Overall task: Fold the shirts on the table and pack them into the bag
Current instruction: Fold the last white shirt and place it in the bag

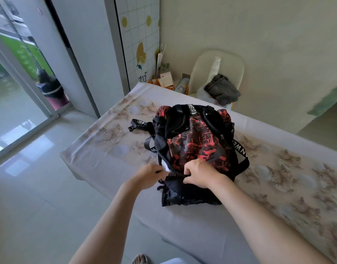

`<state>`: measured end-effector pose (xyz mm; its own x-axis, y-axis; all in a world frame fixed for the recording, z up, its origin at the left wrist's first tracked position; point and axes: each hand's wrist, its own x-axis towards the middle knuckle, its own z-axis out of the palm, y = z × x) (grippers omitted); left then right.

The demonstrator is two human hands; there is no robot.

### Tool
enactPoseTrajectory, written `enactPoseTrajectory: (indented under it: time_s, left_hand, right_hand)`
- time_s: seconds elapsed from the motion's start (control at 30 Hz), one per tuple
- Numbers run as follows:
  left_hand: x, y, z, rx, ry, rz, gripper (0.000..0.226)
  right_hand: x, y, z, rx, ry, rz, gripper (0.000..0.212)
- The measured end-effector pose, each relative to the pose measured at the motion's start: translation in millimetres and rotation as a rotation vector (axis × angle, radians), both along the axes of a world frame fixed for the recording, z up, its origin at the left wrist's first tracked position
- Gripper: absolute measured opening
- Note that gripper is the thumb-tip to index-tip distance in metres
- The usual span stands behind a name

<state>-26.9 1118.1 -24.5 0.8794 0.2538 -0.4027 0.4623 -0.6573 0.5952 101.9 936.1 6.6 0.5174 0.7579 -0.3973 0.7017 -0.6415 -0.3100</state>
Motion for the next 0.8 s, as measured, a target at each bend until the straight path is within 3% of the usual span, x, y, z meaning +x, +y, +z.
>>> enactPoseTrajectory:
  time_s: [0.17,0.23,0.37,0.43,0.53,0.63,0.73,0.8]
  left_hand:
    - [-2,41,-9,0.046,0.007,-0.007,0.029]
    - [2,45,-11,0.094,-0.014,-0.039,0.027]
    - [3,59,-22,0.006,-0.040,-0.093,0.025]
    - [3,70,-29,0.014,-0.034,-0.098,0.024]
    - [14,89,-40,0.189,-0.052,-0.016,0.027]
    - [33,97,-45,0.289,-0.089,-0.003,0.027]
    - [46,97,-46,0.259,-0.150,-0.114,0.024]
    - [46,101,-51,0.265,-0.190,-0.155,0.024]
  right_hand:
    - [-15,7,3,-0.148,-0.090,-0.028,0.010]
    - [-24,25,5,-0.151,-0.158,-0.009,0.017]
    - [-42,68,3,-0.053,-0.212,-0.058,0.028]
    - [-46,79,-2,-0.065,-0.181,-0.107,0.022]
    - [-45,79,2,-0.050,-0.069,-0.202,0.014]
    - [-40,71,13,-0.159,-0.043,-0.174,0.012]
    - [-43,77,5,-0.131,-0.302,-0.043,0.022]
    - [-44,91,-11,-0.019,-0.479,-0.009,0.053]
